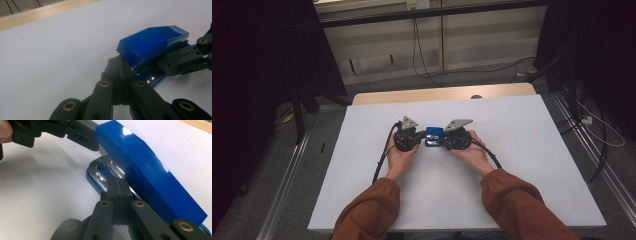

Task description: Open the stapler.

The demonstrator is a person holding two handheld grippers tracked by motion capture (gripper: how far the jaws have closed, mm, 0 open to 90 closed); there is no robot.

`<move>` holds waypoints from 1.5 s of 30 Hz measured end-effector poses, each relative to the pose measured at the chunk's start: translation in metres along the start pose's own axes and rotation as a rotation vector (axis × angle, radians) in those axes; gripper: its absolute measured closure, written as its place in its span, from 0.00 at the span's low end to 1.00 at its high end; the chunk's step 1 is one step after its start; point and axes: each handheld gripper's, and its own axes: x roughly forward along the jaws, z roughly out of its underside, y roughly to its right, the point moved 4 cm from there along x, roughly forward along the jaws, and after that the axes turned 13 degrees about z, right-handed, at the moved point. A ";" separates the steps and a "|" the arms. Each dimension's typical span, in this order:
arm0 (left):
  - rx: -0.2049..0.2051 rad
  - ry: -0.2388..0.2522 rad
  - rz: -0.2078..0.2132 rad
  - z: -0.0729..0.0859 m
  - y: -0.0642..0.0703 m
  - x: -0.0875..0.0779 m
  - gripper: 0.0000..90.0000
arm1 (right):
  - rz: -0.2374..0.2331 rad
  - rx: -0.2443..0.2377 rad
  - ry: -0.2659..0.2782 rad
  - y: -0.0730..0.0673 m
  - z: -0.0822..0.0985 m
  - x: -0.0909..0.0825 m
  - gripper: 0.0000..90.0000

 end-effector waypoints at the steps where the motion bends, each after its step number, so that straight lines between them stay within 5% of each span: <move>1: 0.002 -0.001 0.000 0.000 0.000 0.000 1.00 | 0.000 -0.003 0.000 0.000 0.000 0.000 1.00; 45: -0.011 0.068 0.025 -0.011 0.006 -0.007 1.00 | 0.003 -0.004 0.008 0.002 0.001 0.000 1.00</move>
